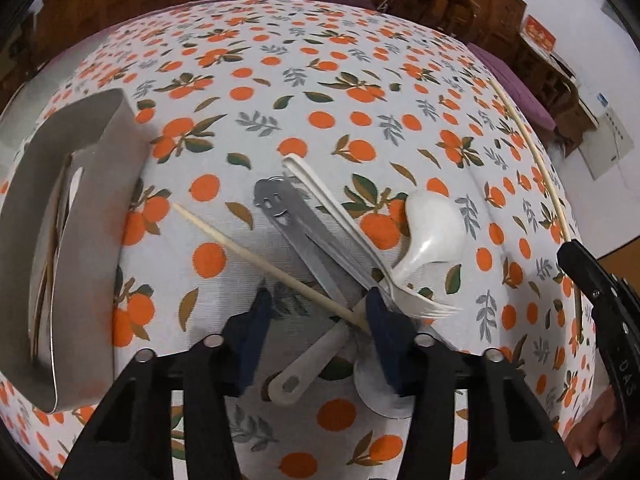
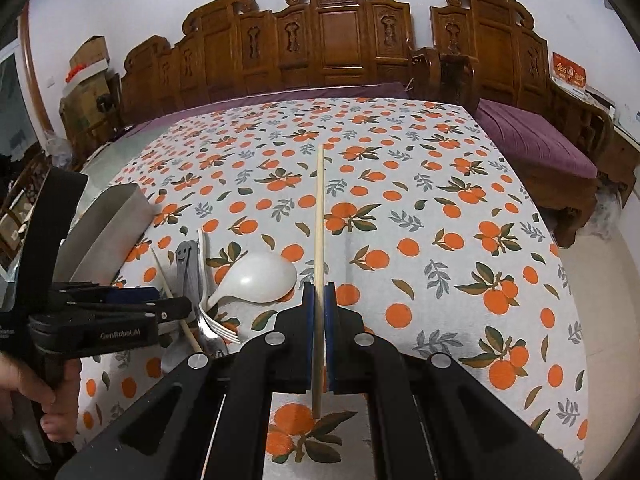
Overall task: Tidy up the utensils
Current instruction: 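Grasp another wooden chopstick with the left tool while the right tool holds its chopstick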
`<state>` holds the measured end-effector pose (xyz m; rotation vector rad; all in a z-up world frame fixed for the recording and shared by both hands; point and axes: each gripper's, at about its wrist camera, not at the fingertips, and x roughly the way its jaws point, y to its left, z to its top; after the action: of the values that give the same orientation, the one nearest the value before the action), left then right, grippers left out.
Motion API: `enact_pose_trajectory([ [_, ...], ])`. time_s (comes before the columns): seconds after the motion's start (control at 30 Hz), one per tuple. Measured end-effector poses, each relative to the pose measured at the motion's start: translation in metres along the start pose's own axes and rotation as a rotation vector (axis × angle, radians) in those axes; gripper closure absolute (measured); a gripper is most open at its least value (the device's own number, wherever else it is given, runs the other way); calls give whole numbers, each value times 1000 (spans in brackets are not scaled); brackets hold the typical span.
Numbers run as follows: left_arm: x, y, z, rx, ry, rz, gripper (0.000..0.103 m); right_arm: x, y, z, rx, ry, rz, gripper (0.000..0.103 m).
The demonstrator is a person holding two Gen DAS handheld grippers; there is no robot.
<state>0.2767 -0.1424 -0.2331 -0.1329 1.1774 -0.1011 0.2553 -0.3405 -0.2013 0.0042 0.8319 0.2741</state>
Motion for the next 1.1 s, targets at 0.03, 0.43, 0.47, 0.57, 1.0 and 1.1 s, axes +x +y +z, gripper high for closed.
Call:
enact_pose_trajectory([
  [0.03,-1,3,-1,-10,1,-4,66,0,1,0,-2,1,-1,97],
  [0.43,-2,16,0,-57,7,-20,82,4,12,-1,-37,14,-1,97],
  [0.47,-2,16,0,-59,5,-17,83,4,13,-1,-40,16,0,97],
  [0.57,-2,21,2,-92,6,-23,88,5,15,-1,-45,16,0,97],
  [1.0,-13,26,2,-103,-23,-58,99,8,24,-3,-70,27,4,97],
  [1.1,-22,27,1,-85,-40,-65,99,9,27,-3,-73,31,16,97],
])
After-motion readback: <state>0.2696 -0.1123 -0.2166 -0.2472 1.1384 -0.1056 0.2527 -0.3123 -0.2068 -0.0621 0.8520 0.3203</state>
